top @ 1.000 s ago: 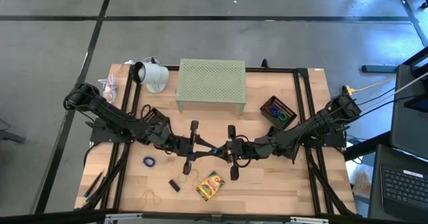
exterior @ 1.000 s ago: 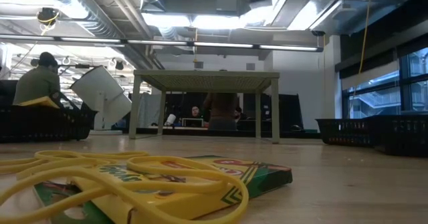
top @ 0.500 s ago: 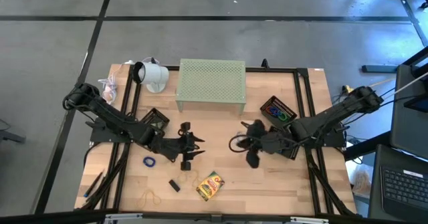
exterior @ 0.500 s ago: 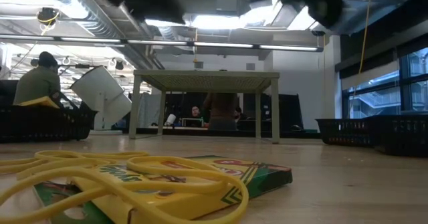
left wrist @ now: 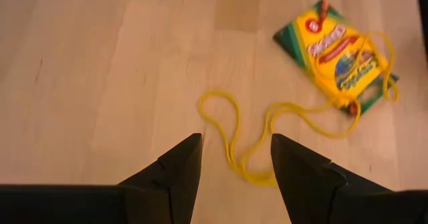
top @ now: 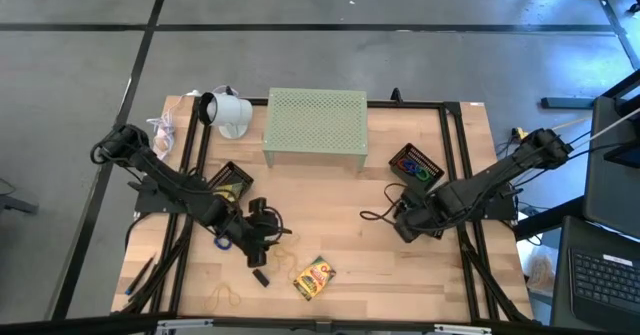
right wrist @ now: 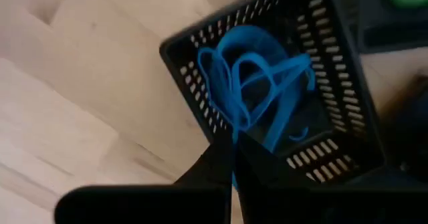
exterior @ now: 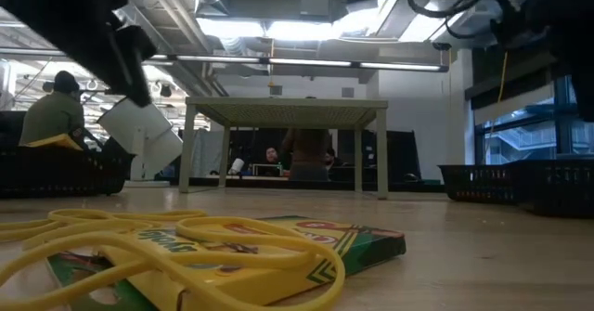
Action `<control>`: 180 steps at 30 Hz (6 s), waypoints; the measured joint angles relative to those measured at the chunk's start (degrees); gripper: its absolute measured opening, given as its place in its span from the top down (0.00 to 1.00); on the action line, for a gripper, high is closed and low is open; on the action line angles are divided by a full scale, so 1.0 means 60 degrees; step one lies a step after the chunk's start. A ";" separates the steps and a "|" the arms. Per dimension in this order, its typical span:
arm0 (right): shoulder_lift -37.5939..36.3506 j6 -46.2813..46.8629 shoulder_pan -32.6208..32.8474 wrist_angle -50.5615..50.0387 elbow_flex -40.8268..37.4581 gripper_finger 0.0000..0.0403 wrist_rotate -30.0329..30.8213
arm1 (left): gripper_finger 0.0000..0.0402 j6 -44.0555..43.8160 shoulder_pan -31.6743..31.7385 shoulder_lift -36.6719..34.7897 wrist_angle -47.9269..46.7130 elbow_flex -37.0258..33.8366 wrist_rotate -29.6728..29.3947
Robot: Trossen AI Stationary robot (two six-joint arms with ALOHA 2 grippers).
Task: Pick & Place Office Desk Supplies
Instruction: Put the blue rubber band into the bottom right black bin, then put the blue spring keychain into the top black bin
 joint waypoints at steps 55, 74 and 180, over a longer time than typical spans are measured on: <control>0.0004 -0.0078 0.0000 0.0176 -0.0303 0.47 -0.0239 | 0.70 -0.5570 -0.2755 -0.0029 -0.2396 -0.2361 0.2352; 0.0004 -0.1003 0.0000 0.1741 -0.0303 0.47 -0.0263 | 0.96 -0.2980 -0.2097 -0.0120 -0.2246 -0.0633 0.0606; -0.0546 -0.1423 -0.2070 0.0097 -0.0285 0.94 0.5566 | 0.46 0.0084 0.0210 -0.0146 -0.0275 0.0437 0.0867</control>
